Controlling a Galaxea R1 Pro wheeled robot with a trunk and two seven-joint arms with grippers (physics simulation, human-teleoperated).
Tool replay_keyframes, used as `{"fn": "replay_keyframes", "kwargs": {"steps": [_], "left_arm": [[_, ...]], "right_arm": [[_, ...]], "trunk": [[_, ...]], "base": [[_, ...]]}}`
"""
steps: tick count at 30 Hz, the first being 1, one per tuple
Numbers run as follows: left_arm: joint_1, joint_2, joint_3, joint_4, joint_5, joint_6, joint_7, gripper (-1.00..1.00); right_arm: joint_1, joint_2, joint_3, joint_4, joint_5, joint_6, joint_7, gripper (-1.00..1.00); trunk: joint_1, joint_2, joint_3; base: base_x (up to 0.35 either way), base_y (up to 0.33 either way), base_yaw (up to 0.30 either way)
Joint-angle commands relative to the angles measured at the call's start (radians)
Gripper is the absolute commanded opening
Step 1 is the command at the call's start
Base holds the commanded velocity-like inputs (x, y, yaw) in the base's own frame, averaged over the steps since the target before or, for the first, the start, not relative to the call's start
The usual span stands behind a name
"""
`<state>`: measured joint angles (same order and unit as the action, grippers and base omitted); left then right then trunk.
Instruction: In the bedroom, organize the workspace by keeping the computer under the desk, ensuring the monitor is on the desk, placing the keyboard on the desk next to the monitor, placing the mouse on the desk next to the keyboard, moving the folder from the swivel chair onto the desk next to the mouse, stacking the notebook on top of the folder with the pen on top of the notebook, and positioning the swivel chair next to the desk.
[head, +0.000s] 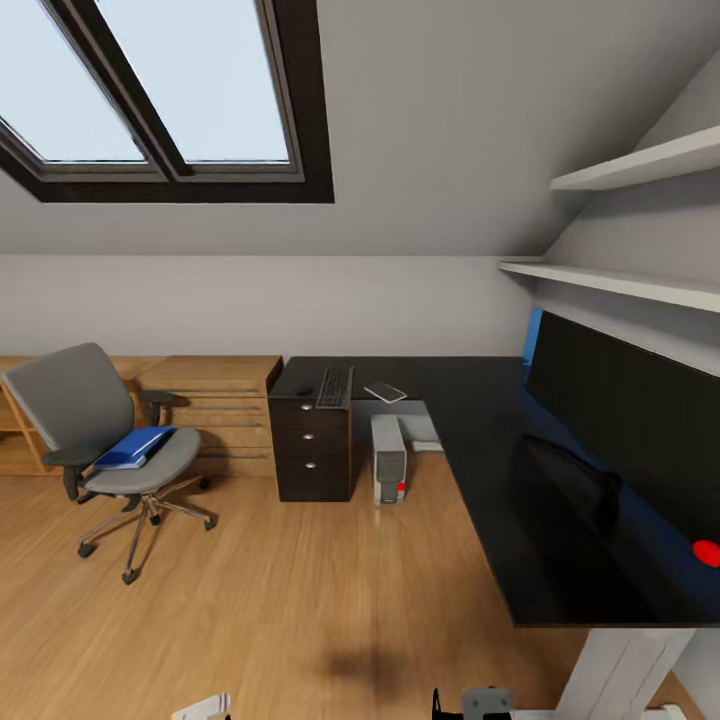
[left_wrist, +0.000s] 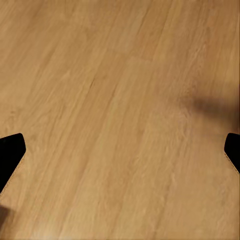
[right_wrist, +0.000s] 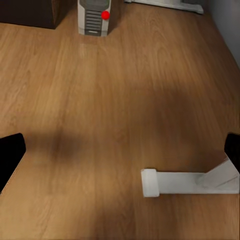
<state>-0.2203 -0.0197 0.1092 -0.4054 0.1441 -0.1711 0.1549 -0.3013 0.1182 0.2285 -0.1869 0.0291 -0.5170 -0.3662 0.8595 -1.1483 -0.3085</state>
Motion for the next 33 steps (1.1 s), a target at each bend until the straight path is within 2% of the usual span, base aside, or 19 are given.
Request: {"fn": "replay_keyframes", "kwargs": {"steps": [1,13,27,33], "left_arm": [[-0.001,0.000,0.000,0.000,0.010,-0.005,0.000,1.00],[-0.001,0.000,0.000,0.000,0.009,-0.011,0.000,1.00],[-0.001,-0.001,-0.001,0.000,0.009,-0.013,0.000,1.00],[-0.001,-0.002,-0.001,0.000,0.010,-0.013,0.000,1.00]], "right_arm": [[-0.001,0.000,0.006,0.001,0.003,0.000,-0.010,1.00],[-0.001,0.000,0.007,0.004,0.004,0.000,-0.008,1.00],[-0.001,0.000,0.008,0.004,0.003,0.000,-0.008,1.00],[-0.001,0.000,0.008,0.004,0.003,0.000,-0.008,1.00]], "trunk": [[0.001,-0.001,-0.001],[0.001,-0.001,-0.001],[0.001,-0.001,-0.001],[0.001,-0.001,-0.001]], "base": [[0.327,0.088,0.000],[0.333,0.038,0.000],[0.332,0.122,0.000],[0.107,0.029,0.000]]}}
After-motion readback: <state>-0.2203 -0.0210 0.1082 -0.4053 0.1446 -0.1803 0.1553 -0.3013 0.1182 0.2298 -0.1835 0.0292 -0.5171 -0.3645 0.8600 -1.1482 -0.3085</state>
